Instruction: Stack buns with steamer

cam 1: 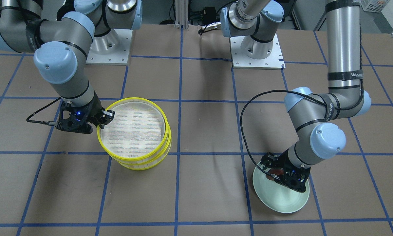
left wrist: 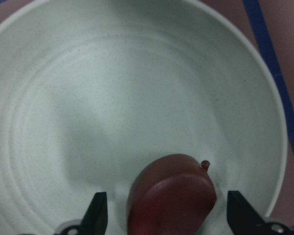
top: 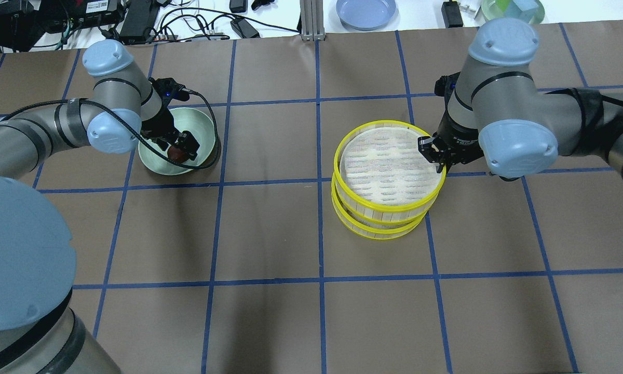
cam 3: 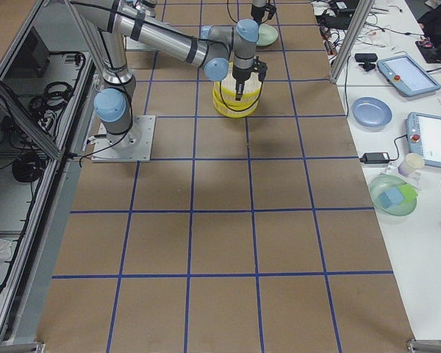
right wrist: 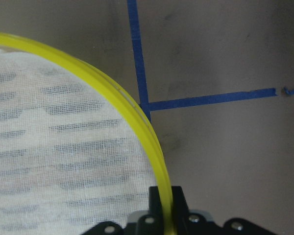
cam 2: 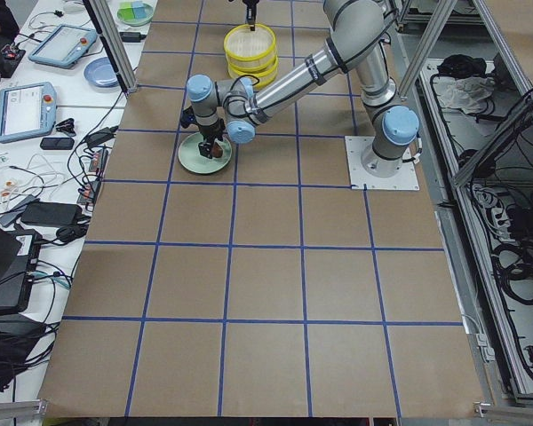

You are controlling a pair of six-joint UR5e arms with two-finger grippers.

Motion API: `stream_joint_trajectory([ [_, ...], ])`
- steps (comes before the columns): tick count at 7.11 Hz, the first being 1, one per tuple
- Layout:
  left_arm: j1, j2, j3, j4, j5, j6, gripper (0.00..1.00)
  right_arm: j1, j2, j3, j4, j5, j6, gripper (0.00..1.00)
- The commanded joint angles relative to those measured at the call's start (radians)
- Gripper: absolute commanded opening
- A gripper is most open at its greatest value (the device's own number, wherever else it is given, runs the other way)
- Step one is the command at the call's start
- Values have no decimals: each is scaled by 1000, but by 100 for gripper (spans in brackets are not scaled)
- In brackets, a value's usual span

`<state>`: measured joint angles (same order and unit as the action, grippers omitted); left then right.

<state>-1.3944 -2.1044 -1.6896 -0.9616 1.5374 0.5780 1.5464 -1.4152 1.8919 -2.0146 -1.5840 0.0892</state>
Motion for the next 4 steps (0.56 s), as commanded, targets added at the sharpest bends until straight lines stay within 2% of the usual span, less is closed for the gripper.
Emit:
stream_joint_trajectory([
  [1,0,-5,5,0,3,5,9,4,4,-1,2,1,15,0],
  [2,0,-5,11,-2,6,0,0,4,2,-1,7,33,17,0],
  [3,2,-2,14,1,13,-1,0,4,4,-1,8,38,15,8],
  [4,3,13,27,0,13,-9,0,4,4,-1,10,38,15,38],
])
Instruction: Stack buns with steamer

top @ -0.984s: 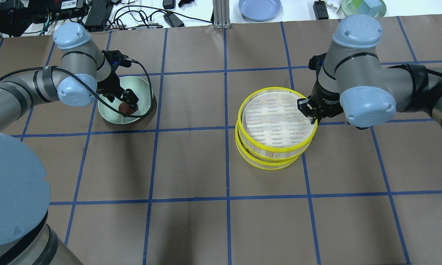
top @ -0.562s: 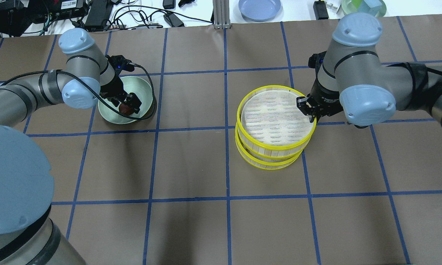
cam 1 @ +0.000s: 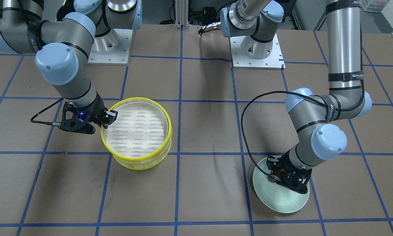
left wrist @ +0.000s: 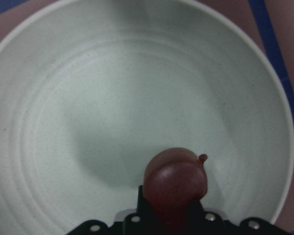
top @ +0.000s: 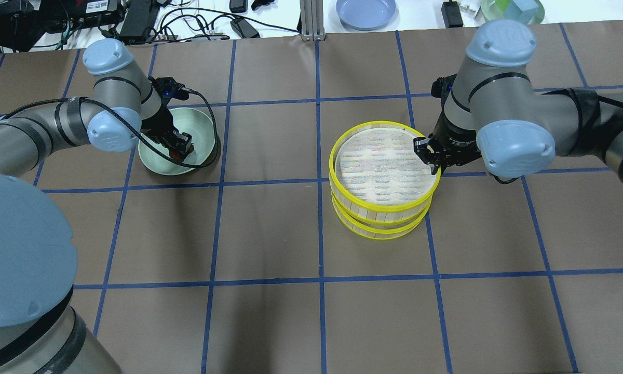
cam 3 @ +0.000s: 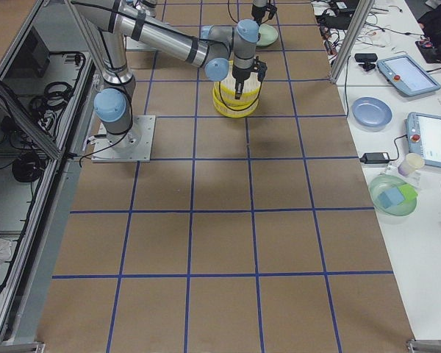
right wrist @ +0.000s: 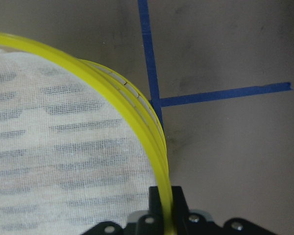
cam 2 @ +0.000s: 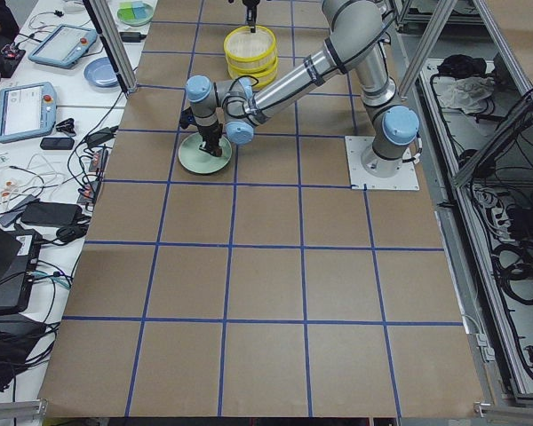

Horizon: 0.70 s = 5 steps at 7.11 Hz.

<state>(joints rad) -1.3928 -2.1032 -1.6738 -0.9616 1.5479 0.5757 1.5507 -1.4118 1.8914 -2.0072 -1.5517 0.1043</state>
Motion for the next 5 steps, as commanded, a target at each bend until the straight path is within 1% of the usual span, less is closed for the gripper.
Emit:
stream_joint_trajectory([
  [1,4,37,38,-28,3,-26,0,0,1,0,4,1,0,47],
  [2,3,63,66,-70,-2,-101,0,0,1,-2,4,-1,0,59],
  [3,-9,90,94,-121,-9,-158,0,-1,1,-3,-4,1,2,89],
  [4,-24,118,110,-161,-12,-206,0,-1,-6,-20,4,-1,5,100],
  [5,-38,149,114,-184,-44,-273,0,-4,-28,-70,16,-2,11,100],
])
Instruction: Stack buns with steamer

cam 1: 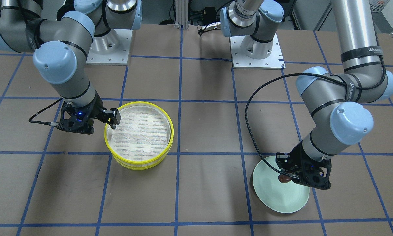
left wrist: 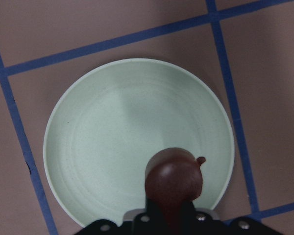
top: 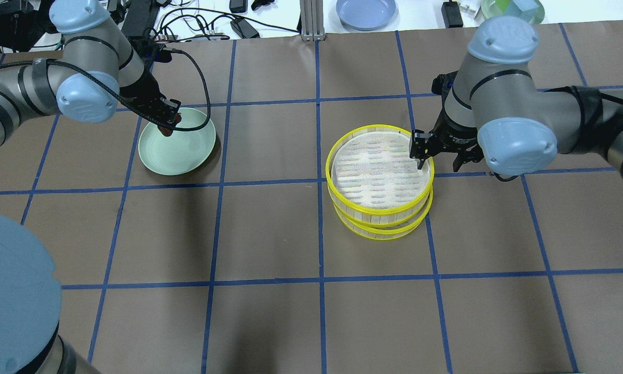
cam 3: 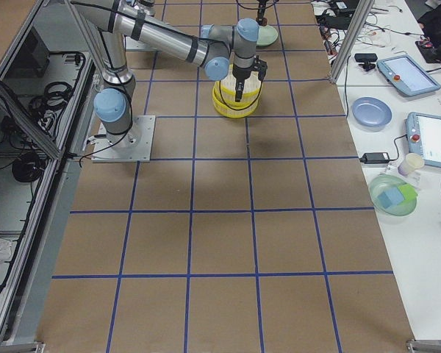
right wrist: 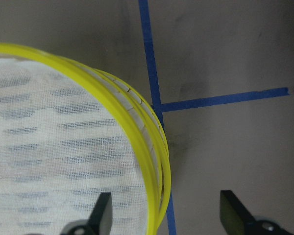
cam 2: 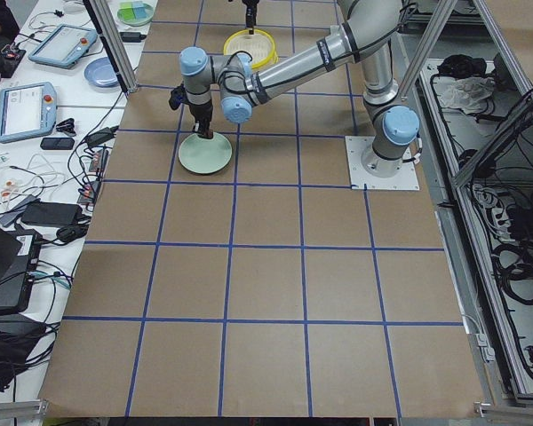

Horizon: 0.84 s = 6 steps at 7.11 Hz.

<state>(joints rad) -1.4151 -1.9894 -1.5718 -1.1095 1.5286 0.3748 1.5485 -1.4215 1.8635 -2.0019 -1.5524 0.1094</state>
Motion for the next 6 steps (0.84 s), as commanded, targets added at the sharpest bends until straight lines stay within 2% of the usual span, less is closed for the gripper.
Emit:
stream_joint_trajectory([
  [1,-37,56,12,-44,-42,-135,0,-11,-45,-132,69,-11,6,100],
  [2,-66,78,13,-44,-45,-210,0,-19,-80,-224,207,-24,6,100],
  [3,-115,95,12,-44,-48,-305,0,-51,-121,-280,263,-44,-5,100],
  [5,-223,109,12,-32,-155,-602,0,-68,-241,-285,302,-60,-17,100],
  [6,-275,113,10,-27,-212,-707,0,-68,-249,-279,292,-133,-23,100],
])
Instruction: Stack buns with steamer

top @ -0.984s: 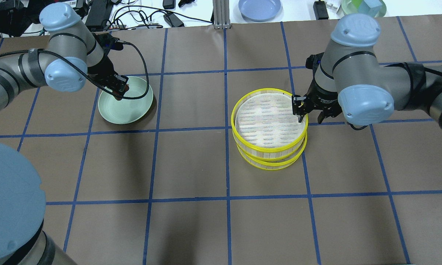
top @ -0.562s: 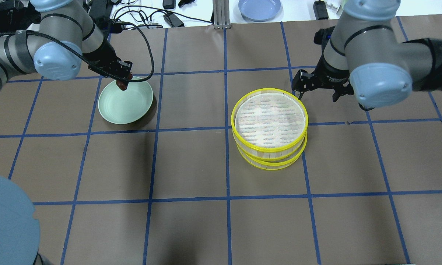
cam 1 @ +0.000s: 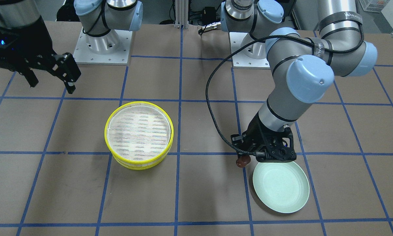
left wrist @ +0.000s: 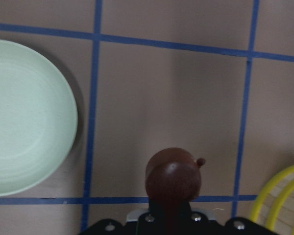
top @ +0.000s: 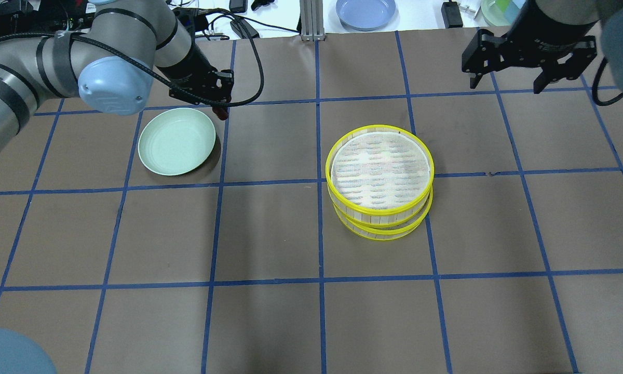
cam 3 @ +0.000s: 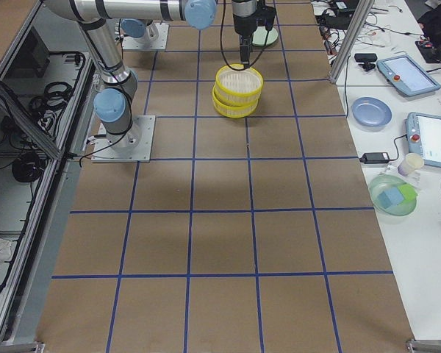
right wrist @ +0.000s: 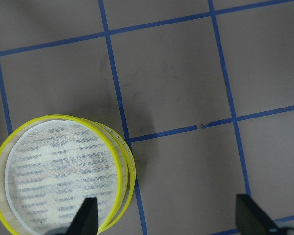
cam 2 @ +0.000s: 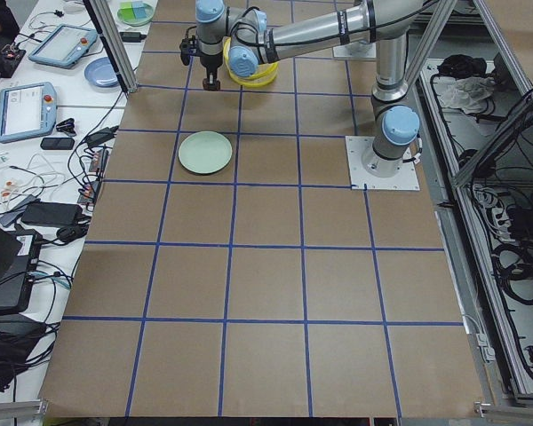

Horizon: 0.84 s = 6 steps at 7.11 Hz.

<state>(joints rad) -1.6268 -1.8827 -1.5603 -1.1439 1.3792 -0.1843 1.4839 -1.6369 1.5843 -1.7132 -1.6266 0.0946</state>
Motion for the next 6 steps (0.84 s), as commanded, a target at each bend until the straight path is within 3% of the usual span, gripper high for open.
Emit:
stream_joint_trajectory([
  [1,-121,5,-10,18,-95,-287,0,-5,-35,0,-2,-105,-10,100],
  [2,-169,-15,-21,59,-132,-335,0,1,-46,-6,0,-90,-7,100],
  [4,-241,-41,-65,116,-262,-452,0,38,-49,-12,3,81,-4,100],
  [5,-270,-49,-96,175,-266,-489,2,41,-49,-4,12,85,-10,100],
  [6,-298,-55,-106,181,-266,-507,59,42,-49,-1,67,94,-10,100],
])
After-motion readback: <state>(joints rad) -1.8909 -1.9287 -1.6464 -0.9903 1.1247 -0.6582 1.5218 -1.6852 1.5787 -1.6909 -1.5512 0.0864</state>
